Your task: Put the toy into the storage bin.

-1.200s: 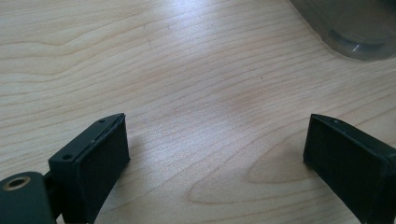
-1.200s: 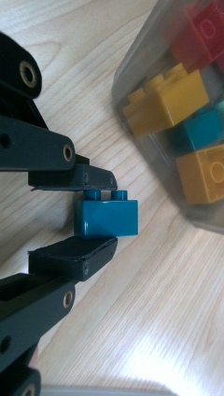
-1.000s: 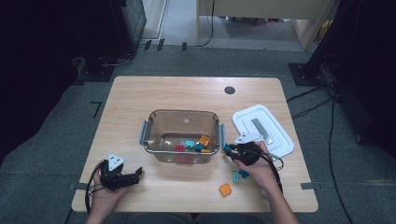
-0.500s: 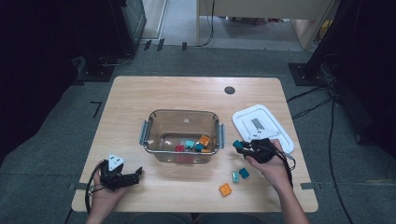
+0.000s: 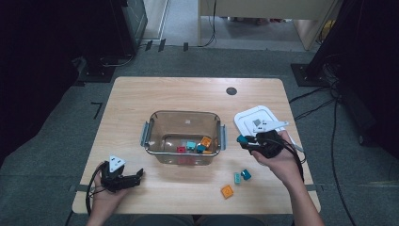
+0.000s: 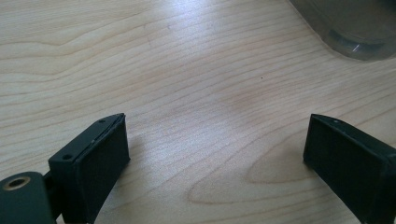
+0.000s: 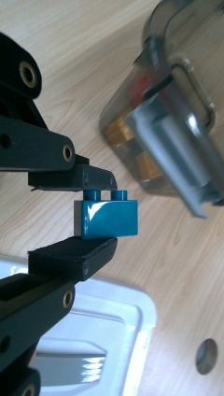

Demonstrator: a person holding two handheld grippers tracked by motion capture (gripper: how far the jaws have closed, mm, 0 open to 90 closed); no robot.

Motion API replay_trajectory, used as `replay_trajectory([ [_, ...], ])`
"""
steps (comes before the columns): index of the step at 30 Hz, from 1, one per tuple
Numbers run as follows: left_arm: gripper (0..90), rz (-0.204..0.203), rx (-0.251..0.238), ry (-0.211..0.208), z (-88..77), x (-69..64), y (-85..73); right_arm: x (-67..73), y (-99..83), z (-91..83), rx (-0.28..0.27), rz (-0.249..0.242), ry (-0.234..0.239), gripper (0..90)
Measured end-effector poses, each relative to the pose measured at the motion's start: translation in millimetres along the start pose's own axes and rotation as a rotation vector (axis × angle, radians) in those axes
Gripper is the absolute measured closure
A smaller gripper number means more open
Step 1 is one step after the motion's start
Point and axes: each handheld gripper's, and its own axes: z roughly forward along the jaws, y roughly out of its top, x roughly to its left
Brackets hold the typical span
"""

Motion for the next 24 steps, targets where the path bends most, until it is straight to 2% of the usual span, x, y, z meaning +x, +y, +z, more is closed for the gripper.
replay_trajectory([
  [6, 6.6, 0.003, 0.0, 0.002, 0.0, 0.2, 0.0, 11.6, 22.3, -5.7, -0.01, -0.046, 0.016, 67.7],
  [12, 6.6, 0.003, 0.001, 0.001, -0.1, 0.2, 0.1, 26.0, 45.7, -2.9, -0.025, -0.088, 0.038, 67.7],
  [19, 6.6, 0.002, -0.001, 0.001, 0.0, 0.2, 0.0, 47.5, 68.1, 14.6, -0.022, -0.142, 0.079, 67.7],
  [24, 6.6, 0.003, -0.001, 0.002, 0.0, 0.2, 0.0, 58.0, 78.2, 31.5, -0.007, -0.162, 0.095, 67.7],
])
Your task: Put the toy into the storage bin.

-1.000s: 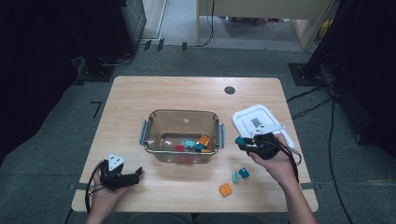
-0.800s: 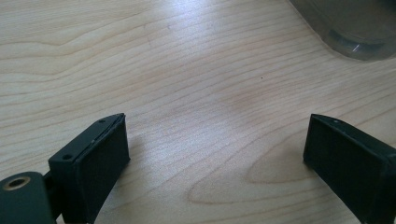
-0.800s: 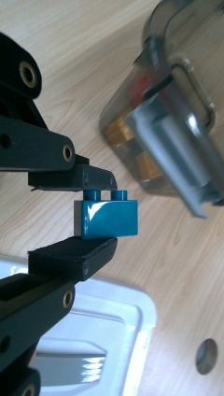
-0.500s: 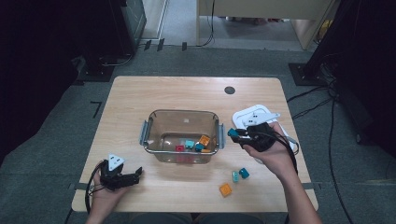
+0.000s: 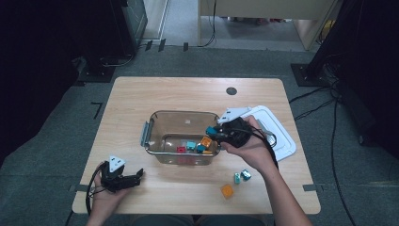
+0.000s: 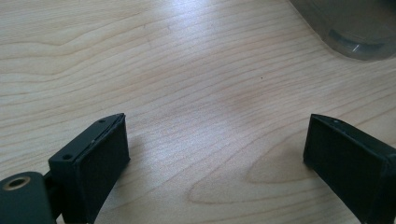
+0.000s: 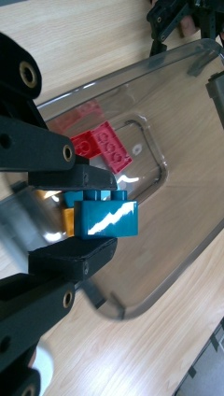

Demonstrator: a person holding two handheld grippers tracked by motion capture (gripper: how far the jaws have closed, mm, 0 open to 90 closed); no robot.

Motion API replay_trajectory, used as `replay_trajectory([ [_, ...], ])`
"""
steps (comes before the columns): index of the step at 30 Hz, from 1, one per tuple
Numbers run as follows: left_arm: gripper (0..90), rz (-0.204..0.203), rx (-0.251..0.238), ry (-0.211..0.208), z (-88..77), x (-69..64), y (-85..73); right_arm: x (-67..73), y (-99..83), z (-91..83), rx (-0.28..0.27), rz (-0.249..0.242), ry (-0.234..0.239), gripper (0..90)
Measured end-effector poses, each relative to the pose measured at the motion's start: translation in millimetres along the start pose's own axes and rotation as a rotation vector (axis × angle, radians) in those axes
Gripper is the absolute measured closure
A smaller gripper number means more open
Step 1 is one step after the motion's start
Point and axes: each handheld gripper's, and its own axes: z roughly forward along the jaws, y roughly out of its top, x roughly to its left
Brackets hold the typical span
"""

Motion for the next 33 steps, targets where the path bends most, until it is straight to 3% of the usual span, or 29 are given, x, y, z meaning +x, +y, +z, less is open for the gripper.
replay_trajectory([
  [9, 6.6, 0.001, 0.0, -0.002, 0.0, -0.1, 0.0, 7.2, 11.3, 31.6, 0.024, -0.001, 0.019, 67.6],
  [14, 6.6, 0.001, 0.0, -0.002, -0.1, -0.2, -0.1, 9.1, 14.0, 38.1, 0.013, 0.016, 0.014, 63.6],
  [23, 6.6, 0.001, 0.0, -0.002, -0.1, -0.1, -0.1, 4.5, 8.4, 19.7, -0.027, 0.046, -0.02, 54.6],
  [33, 6.6, 0.002, 0.0, -0.003, -0.1, -0.1, -0.1, -4.5, -11.9, -11.5, -0.064, 0.089, -0.065, 49.1],
])
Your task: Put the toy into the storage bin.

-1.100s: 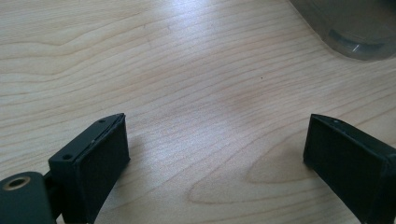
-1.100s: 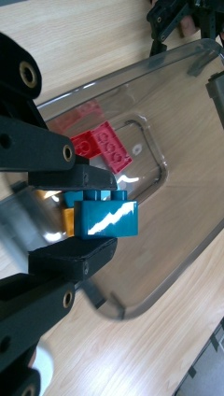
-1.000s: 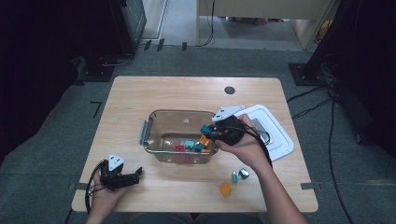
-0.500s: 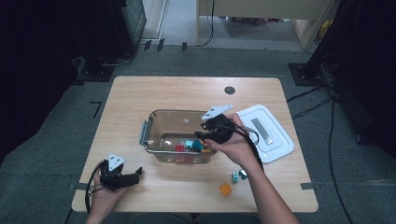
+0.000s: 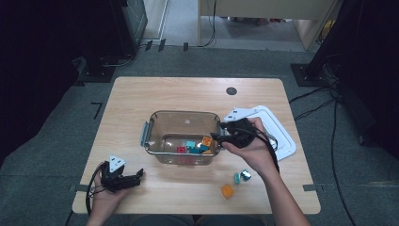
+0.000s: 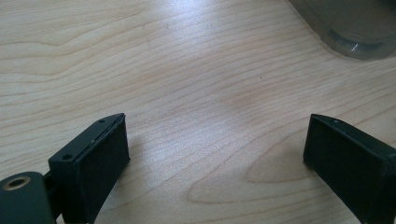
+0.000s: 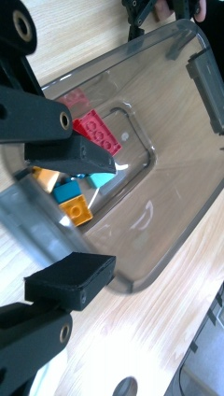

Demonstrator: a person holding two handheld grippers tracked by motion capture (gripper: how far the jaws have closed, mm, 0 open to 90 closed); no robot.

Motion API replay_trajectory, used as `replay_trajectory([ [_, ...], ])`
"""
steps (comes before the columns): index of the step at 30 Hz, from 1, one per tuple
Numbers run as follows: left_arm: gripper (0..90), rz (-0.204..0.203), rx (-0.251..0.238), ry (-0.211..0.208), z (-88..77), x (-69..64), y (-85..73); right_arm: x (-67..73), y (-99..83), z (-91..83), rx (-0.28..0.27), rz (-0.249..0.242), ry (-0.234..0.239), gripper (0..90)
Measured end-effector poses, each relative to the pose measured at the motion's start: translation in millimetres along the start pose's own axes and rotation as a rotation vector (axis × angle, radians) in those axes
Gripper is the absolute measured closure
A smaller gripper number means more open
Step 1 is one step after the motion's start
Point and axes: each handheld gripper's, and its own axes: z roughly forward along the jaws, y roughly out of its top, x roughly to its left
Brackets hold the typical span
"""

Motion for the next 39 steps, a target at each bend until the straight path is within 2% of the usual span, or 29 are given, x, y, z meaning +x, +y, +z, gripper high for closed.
replay_trajectory([
  [10, 6.6, -0.001, 0.0, -0.001, 0.0, 0.0, 0.0, -14.3, -31.1, -32.9, -0.022, 0.056, -0.052, 48.3],
  [18, 6.7, -0.004, 0.0, 0.001, 0.0, -0.4, -0.1, -21.0, -60.9, -46.7, -0.035, 0.105, -0.076, 48.4],
  [23, 6.7, -0.002, 0.002, 0.001, -0.2, -0.3, -0.1, -22.8, -80.7, -46.4, -0.026, 0.133, -0.087, 49.1],
  [30, 6.6, -0.003, 0.002, 0.002, -0.3, -0.4, -0.1, -22.8, -109.5, -37.5, -0.002, 0.157, -0.096, 50.8],
  [39, 6.6, -0.002, 0.003, 0.002, -0.4, -0.4, -0.2, -19.1, -144.2, -25.9, 0.051, 0.182, -0.095, 50.6],
])
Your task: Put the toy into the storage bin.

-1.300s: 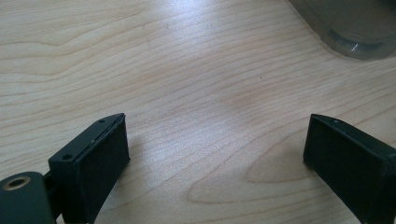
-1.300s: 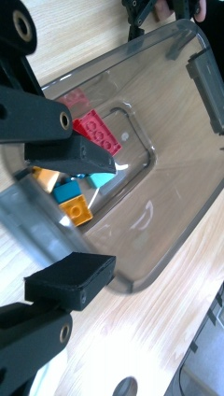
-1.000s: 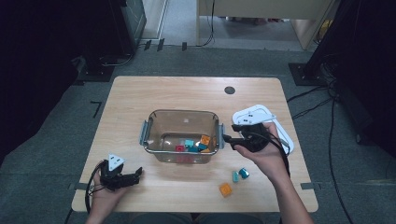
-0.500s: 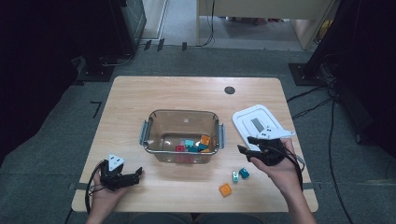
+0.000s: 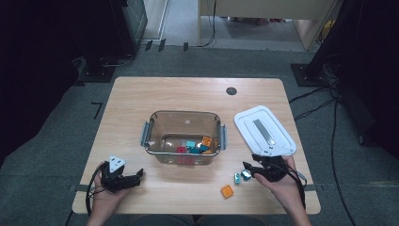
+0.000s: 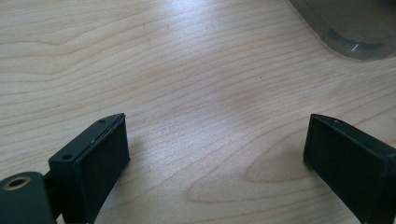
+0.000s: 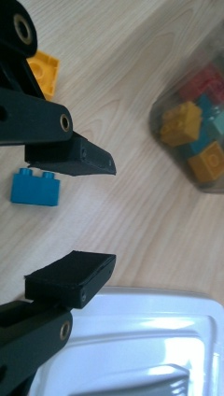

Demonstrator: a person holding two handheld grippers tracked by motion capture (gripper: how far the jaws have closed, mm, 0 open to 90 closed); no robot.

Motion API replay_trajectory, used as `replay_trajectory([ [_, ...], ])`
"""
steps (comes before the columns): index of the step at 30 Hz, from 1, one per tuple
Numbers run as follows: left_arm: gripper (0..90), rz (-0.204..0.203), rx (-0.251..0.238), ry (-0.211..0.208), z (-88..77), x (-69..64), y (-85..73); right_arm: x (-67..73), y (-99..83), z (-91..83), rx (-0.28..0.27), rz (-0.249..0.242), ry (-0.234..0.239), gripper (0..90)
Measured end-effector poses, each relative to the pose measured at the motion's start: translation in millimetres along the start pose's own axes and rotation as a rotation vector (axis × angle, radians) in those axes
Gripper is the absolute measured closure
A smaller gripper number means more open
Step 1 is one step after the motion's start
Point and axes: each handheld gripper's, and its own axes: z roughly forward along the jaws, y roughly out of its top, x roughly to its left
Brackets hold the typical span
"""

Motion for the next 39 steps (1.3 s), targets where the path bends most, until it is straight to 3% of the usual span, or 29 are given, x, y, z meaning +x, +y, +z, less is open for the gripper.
replay_trajectory([
  [14, 6.7, 0.0, 0.0, 0.0, -0.2, -0.1, -0.2, 6.3, -31.6, 14.4, 0.052, 0.038, -0.006, 54.1],
  [22, 6.7, 0.0, 0.0, 0.0, -0.2, -0.2, -0.2, 14.4, -42.5, 18.0, 0.081, 0.031, -0.002, 56.6],
  [30, 6.7, 0.0, 0.0, 0.0, -0.2, -0.2, -0.2, 18.8, -45.1, 21.3, 0.08, -0.013, -0.051, 67.4],
  [39, 6.6, 0.0, 0.0, 0.0, -0.2, -0.2, -0.2, 15.3, -41.4, 18.3, 0.069, 0.005, -0.023, 67.8],
])
